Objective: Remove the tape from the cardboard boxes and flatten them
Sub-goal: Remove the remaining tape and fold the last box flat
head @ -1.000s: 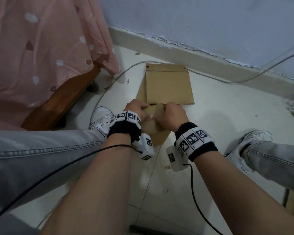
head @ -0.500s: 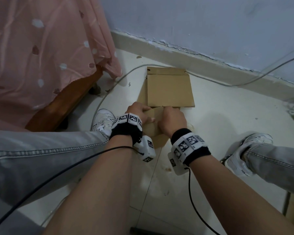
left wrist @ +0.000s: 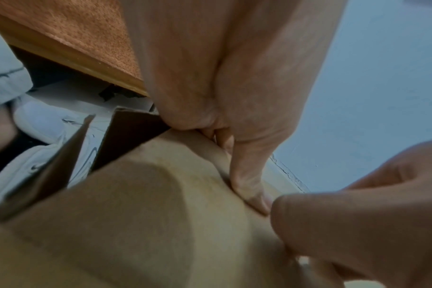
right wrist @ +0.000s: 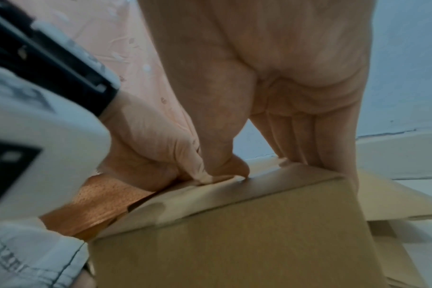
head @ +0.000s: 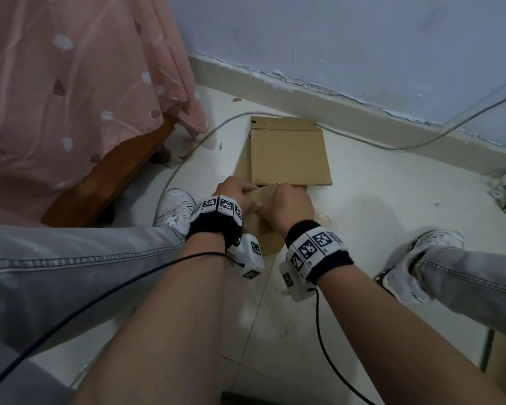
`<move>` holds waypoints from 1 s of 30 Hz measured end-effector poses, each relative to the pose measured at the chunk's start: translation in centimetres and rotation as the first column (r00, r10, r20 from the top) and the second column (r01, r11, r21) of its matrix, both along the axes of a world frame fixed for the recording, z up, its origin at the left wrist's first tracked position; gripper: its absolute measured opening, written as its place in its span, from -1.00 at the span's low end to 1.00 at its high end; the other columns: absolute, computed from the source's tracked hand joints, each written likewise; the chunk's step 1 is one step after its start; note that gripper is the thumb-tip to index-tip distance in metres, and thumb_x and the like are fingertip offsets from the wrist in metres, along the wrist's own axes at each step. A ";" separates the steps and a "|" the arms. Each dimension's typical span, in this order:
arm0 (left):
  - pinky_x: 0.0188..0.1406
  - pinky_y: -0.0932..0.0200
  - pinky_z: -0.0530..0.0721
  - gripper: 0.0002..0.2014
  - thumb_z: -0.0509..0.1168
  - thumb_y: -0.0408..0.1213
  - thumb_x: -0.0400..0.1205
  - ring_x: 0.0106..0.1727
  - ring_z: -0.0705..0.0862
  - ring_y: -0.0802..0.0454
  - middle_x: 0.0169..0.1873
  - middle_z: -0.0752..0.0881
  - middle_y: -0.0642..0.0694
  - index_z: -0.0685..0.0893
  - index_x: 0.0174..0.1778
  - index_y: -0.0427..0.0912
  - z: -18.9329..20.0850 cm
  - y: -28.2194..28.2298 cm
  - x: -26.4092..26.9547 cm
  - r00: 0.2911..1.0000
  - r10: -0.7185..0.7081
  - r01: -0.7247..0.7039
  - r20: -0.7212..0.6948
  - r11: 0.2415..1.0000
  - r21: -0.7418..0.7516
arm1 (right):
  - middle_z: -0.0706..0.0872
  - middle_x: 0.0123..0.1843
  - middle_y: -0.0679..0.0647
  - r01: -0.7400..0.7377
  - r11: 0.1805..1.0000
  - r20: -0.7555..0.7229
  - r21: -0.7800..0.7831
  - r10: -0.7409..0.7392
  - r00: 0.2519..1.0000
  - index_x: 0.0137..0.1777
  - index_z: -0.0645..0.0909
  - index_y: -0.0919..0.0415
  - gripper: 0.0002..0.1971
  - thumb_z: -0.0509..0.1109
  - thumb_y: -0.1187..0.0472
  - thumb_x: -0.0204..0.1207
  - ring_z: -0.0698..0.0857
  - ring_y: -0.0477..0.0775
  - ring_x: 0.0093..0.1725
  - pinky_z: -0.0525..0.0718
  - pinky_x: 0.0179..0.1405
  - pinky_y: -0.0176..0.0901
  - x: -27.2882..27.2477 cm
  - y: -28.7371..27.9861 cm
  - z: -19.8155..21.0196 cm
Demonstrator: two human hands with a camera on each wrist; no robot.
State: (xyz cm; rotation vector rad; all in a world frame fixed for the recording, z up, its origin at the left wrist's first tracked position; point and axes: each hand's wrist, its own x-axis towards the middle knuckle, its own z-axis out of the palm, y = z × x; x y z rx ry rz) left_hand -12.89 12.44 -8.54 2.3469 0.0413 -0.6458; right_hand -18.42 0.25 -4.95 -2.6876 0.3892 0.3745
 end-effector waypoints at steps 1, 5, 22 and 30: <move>0.44 0.03 0.57 -0.42 0.61 -0.10 0.42 0.34 0.66 -0.05 0.34 0.70 -0.02 0.69 0.39 0.04 0.0 0.0 0.0 1.000 -0.001 0.001 -0.004 1.000 -0.005 | 0.70 -0.03 0.17 -0.003 1.000 0.006 -0.026 0.003 1.000 -0.09 0.52 0.19 -0.83 0.42 0.11 0.54 0.66 0.20 -0.07 0.56 -0.19 -0.11 -0.1 0.1 0.0; 0.44 0.02 0.57 -0.42 0.61 -0.10 0.42 0.33 0.66 -0.05 0.33 0.71 -0.04 0.70 0.38 0.03 0.2 0.0 -0.1 1.000 -0.002 0.002 -0.018 1.000 -0.029 | 0.68 -0.03 0.20 0.059 0.998 0.022 -0.023 -0.058 0.998 -0.02 0.56 0.22 -0.93 0.27 0.31 0.55 0.68 0.28 0.01 0.55 -0.16 -0.08 -0.6 -1.1 0.1; 0.41 0.12 0.56 -0.43 0.57 -0.15 0.46 0.36 0.64 -0.06 0.38 0.68 -0.06 0.67 0.42 0.02 0.6 0.0 -0.8 1.000 0.017 -0.017 0.017 0.999 -0.030 | 0.68 0.13 0.29 -0.097 0.995 0.003 -0.036 0.097 0.995 0.12 0.56 0.34 -0.86 0.34 0.31 0.62 0.68 0.31 0.12 0.53 -0.12 -0.06 0.1 0.8 1.6; 0.43 0.07 0.56 -0.41 0.54 -0.23 0.47 0.38 0.63 -0.07 0.42 0.65 -0.07 0.63 0.46 0.02 0.7 0.0 -0.6 1.000 -0.003 0.003 0.006 1.000 -0.025 | 0.69 0.16 0.29 -0.120 0.992 -0.074 -0.028 0.118 0.990 0.14 0.56 0.34 -0.86 0.24 0.37 0.64 0.67 0.29 0.15 0.53 -0.07 -0.05 0.2 1.2 2.0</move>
